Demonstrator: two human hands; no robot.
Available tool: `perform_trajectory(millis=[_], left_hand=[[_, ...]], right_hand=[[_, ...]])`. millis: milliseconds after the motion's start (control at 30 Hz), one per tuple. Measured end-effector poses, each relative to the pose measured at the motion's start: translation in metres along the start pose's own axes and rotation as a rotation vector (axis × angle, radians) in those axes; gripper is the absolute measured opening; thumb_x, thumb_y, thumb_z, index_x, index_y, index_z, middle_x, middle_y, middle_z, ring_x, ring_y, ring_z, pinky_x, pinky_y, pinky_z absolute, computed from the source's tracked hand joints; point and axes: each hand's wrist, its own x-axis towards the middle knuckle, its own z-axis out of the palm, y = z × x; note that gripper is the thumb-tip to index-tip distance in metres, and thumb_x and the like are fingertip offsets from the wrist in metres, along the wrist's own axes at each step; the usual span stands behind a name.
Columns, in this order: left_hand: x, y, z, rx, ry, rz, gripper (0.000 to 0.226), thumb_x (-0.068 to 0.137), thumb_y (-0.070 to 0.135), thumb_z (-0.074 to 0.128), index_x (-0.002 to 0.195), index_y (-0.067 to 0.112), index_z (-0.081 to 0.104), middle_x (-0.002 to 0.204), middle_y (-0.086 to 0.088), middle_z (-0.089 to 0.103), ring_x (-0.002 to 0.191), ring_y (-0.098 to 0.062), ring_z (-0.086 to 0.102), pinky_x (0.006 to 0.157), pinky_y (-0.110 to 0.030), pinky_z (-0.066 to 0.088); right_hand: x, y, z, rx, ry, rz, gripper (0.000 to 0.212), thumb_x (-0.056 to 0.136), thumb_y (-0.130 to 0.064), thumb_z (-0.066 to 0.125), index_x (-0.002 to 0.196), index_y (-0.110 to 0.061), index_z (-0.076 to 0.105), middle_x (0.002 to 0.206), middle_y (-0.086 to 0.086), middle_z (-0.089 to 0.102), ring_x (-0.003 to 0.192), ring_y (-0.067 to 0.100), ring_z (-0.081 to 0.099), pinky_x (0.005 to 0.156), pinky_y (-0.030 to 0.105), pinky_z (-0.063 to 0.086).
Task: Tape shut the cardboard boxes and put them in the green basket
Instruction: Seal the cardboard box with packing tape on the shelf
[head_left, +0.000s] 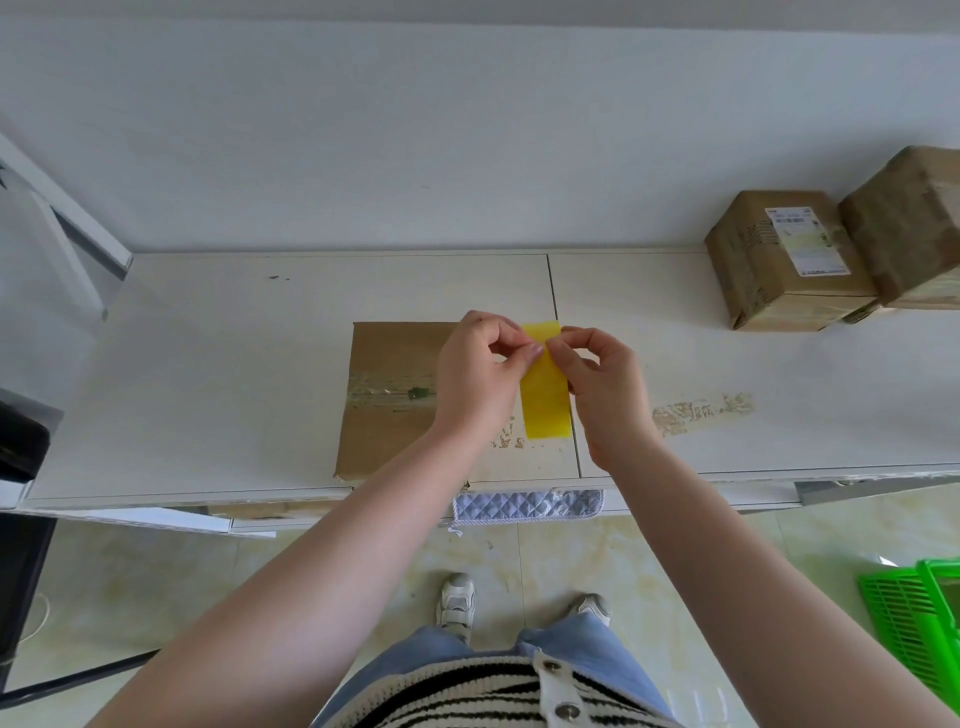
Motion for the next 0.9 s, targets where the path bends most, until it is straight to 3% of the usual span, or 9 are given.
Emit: perform_trajectory(millis=[100,200,300,400,500,600,667,800,900], left_hand=[[-0.001,0.003,0.004,-0.032,0.021,-0.105,0.010,0.084,0.016,0.075,0.081,0.014,0.066,0.092,0.012,0.058,0.082,0.000,0.057,0.068,-0.007,0.040],[-0.002,0.004,0.007,-0.004,0.035,-0.157,0.012,0.087,0.022,0.072,0.079,0.023,0.063,0.100,0.007,0.056,0.085,-0.004,0.054,0.072,-0.017,0.039],[-0.002,0.005,0.010,0.068,0.033,-0.205,0.009,0.090,0.029,0.069,0.085,0.021,0.067,0.110,0.006,0.049,0.102,-0.010,0.035,0.072,-0.008,0.027],[-0.001,0.006,0.011,-0.069,0.031,-0.283,0.012,0.093,0.024,0.065,0.082,0.021,0.060,0.120,0.001,0.049,0.109,-0.011,0.043,0.085,-0.016,0.029],[0.000,0.003,0.005,-0.172,0.058,-0.375,0.012,0.096,0.021,0.060,0.086,0.021,0.055,0.122,-0.002,0.057,0.109,-0.017,0.056,0.086,-0.028,0.043],[0.004,-0.006,-0.003,-0.343,0.103,-0.527,0.009,0.096,0.023,0.060,0.093,0.015,0.058,0.115,-0.010,0.063,0.107,-0.027,0.060,0.095,-0.047,0.050],[0.007,-0.010,-0.007,-0.522,0.122,-0.660,0.010,0.096,0.023,0.061,0.091,0.014,0.061,0.102,-0.010,0.064,0.098,-0.028,0.061,0.093,-0.045,0.050],[0.010,-0.015,-0.005,-0.789,0.137,-0.793,0.014,0.095,0.024,0.060,0.090,0.014,0.069,0.099,-0.010,0.067,0.096,-0.027,0.063,0.092,-0.044,0.052],[0.015,-0.021,-0.003,-0.787,0.143,-0.776,0.025,0.094,0.022,0.061,0.113,0.007,0.066,0.102,-0.013,0.067,0.095,-0.028,0.064,0.091,-0.044,0.054]], right_hand=[[-0.001,-0.001,0.001,-0.132,-0.025,-0.122,0.009,0.094,-0.015,0.062,0.087,-0.019,0.060,0.116,0.002,0.061,0.087,0.019,0.063,0.077,0.030,0.051],[-0.001,0.000,-0.001,-0.263,-0.023,-0.217,0.006,0.094,-0.016,0.062,0.092,-0.018,0.057,0.102,0.006,0.064,0.071,0.004,0.056,0.057,0.008,0.038],[-0.001,0.004,-0.001,-0.283,0.003,-0.201,0.008,0.094,-0.022,0.063,0.093,-0.019,0.055,0.079,0.002,0.064,0.056,0.001,0.052,0.046,0.010,0.035],[0.001,0.001,-0.001,-0.269,0.023,-0.167,0.027,0.088,-0.023,0.072,0.090,-0.019,0.045,0.078,-0.004,0.064,0.057,-0.002,0.060,0.054,0.013,0.045],[0.012,-0.003,-0.017,-0.149,-0.041,-0.031,0.042,0.082,-0.023,0.079,0.085,-0.017,0.037,0.075,0.007,0.072,0.066,0.019,0.073,0.075,0.044,0.059],[0.024,0.003,-0.030,-0.298,-0.008,-0.048,0.036,0.086,-0.040,0.072,0.094,-0.020,0.042,0.099,0.005,0.070,0.083,0.017,0.070,0.077,0.041,0.055],[0.029,0.013,-0.033,-0.400,-0.005,0.057,0.038,0.091,-0.050,0.060,0.112,-0.020,0.047,0.116,0.005,0.062,0.095,0.017,0.062,0.079,0.036,0.050],[0.021,0.031,-0.029,0.014,-0.292,0.469,0.042,0.102,-0.047,0.037,0.123,-0.017,0.058,0.106,0.013,0.070,0.089,0.027,0.070,0.077,0.040,0.060],[0.020,0.035,-0.030,0.216,-0.351,0.372,0.030,0.105,-0.035,0.038,0.120,-0.026,0.062,0.105,0.009,0.073,0.096,0.025,0.071,0.077,0.043,0.059]])
